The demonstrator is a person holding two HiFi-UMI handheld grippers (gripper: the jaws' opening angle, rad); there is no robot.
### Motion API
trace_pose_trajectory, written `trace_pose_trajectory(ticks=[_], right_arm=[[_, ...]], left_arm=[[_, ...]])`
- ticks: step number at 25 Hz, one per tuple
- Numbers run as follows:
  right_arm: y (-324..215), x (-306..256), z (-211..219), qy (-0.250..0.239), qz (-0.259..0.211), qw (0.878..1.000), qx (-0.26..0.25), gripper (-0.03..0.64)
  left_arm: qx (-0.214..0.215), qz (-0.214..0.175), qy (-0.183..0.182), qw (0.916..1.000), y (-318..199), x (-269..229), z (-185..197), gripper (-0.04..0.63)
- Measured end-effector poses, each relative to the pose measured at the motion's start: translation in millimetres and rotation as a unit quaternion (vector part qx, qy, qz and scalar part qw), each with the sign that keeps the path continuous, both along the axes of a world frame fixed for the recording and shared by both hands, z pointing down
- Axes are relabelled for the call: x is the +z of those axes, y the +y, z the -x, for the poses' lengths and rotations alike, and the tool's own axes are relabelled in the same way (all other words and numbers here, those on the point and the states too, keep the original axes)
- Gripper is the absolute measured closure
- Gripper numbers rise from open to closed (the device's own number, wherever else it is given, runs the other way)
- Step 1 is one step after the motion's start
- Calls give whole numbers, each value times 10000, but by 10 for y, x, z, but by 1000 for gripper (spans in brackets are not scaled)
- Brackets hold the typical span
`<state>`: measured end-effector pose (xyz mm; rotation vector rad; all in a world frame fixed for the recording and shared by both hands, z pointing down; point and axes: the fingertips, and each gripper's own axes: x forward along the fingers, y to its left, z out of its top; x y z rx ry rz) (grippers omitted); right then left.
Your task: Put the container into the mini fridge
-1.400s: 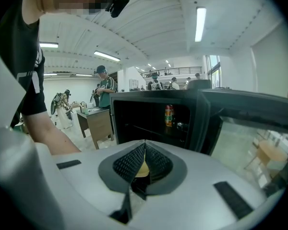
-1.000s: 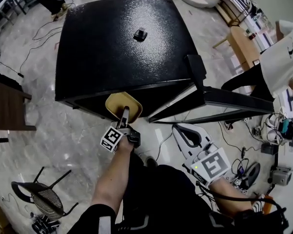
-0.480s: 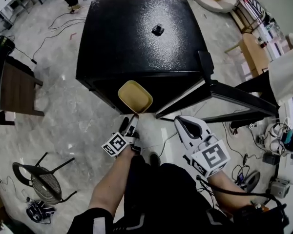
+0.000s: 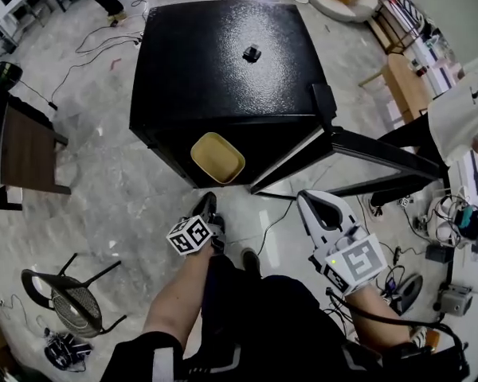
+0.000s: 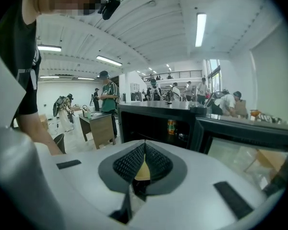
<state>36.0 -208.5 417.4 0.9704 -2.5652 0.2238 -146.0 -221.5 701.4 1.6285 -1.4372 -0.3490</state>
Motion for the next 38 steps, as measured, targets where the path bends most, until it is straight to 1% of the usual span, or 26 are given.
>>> trace_pose_trajectory(ticks=[2, 4, 7, 10, 13, 16, 20, 27, 33, 35, 38], right_arm=[[19, -41, -74, 13, -35, 9999, 112, 600], [31, -37, -171, 73, -40, 9996, 258, 601], [72, 9, -299, 159, 85, 9985, 512, 600], [117, 56, -371, 241, 126, 9976, 643, 601], [140, 76, -424, 321, 168, 9964, 765, 600], [132, 61, -446, 300, 204, 9954, 886, 601], [116, 59, -437, 267, 196, 9949, 953, 601], [71, 105, -529, 326, 249, 9930, 1111, 600], [51, 125, -610, 339, 306, 9913, 1231, 601], [52, 104, -637, 381, 250, 9914, 1226, 601], [23, 63, -658, 309, 169, 9914, 1257, 600]], left_arm=[[92, 224, -173, 9996, -50, 131, -19, 584], [245, 336, -247, 9988, -131, 218, -84, 584], [357, 359, -188, 9985, -254, 268, -194, 584], [399, 378, -120, 9984, -390, 323, -265, 584], [490, 316, -63, 9983, -523, 299, -332, 584], [599, 228, -29, 9979, -647, 252, -398, 584], [695, 239, -89, 9973, -797, 271, -452, 584], [818, 138, -55, 9965, -1062, 224, -583, 584], [1026, 141, -76, 9946, -1187, 251, -746, 584], [1003, 118, -123, 9948, -1219, 255, -758, 584], [954, 65, -169, 9953, -1282, 227, -749, 584]])
